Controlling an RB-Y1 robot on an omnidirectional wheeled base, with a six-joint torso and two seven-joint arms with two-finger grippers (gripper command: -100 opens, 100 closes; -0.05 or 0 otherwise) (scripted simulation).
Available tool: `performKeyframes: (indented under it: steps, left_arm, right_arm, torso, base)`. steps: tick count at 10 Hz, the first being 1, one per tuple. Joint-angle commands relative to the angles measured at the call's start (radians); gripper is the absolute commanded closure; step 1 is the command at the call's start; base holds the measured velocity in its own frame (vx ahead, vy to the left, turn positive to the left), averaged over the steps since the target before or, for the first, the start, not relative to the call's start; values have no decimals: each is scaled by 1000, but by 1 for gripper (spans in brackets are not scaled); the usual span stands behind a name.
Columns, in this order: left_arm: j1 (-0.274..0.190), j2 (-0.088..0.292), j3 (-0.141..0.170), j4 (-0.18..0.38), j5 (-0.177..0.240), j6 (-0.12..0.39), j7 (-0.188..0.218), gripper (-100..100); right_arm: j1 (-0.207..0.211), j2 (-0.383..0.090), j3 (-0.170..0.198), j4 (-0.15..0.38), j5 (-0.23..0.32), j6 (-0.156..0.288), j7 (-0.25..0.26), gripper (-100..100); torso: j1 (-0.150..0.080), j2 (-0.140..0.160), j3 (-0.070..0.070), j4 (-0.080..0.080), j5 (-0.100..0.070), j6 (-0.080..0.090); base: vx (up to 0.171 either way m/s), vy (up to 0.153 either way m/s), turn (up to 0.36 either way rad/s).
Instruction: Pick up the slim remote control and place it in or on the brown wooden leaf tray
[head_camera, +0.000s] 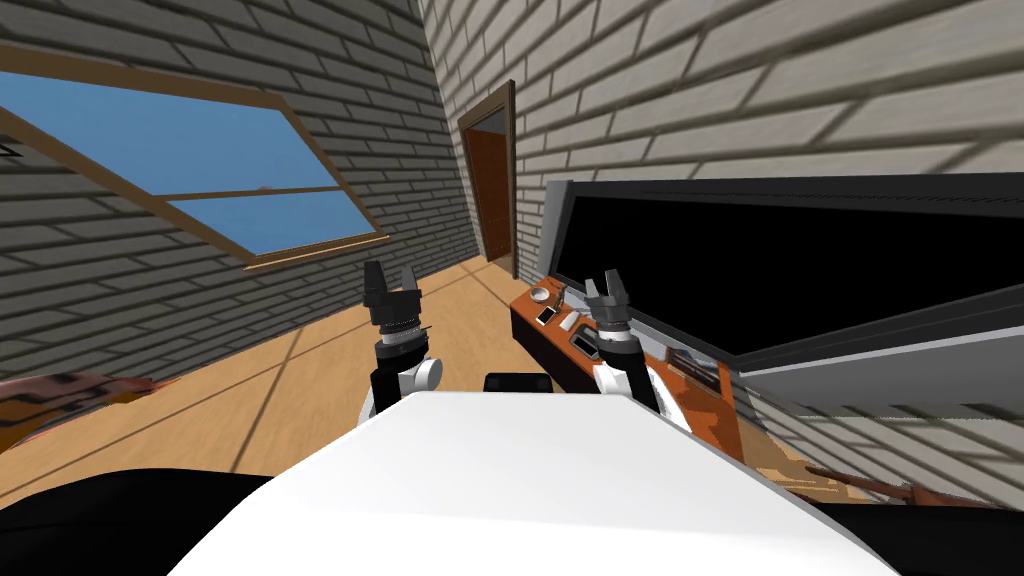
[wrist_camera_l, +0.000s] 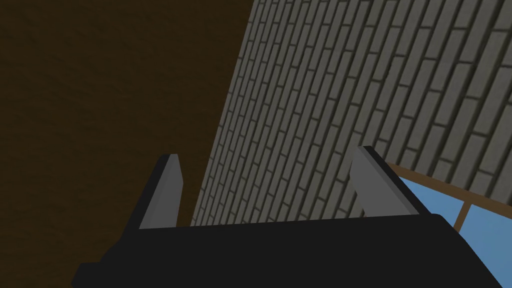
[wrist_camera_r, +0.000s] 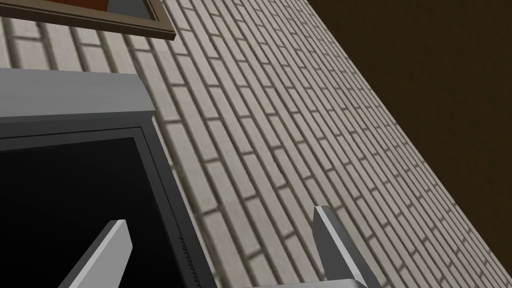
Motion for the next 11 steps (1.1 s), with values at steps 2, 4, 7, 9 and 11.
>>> performKeyframes:
  steps: [2,4,7,9,11]
  left_arm:
    - [0,0,0,0,0,0,0,0]
    - [0,0,0,0,0,0,0,0]
    - [0,0,0,0,0,0,0,0]
    - [0,0,0,0,0,0,0,0]
    - [0,0,0,0,0,0,0,0]
  right_arm:
    - [-9,-73,17,25,55,4,14,-100]
    - [-17,-122,28,46,93,6,24,-100]
    - [-34,-212,55,95,177,8,52,-100]
    - [-43,-256,72,124,222,10,68,-100]
    - [-52,-300,90,156,270,12,87,-100]
  torso:
    - [-1,0,0,0,0,0]
    - [-1,-1,0,0,0,0]
    - [-2,-1,-1,0,0,0]
    - [-2,-1,-1,0,0,0]
    - [-2,-2,-1,0,0,0]
  base:
    - [-8,19,66]
    - [-8,15,110]
    - [-4,11,121]
    - [4,8,108]
    - [7,8,105]
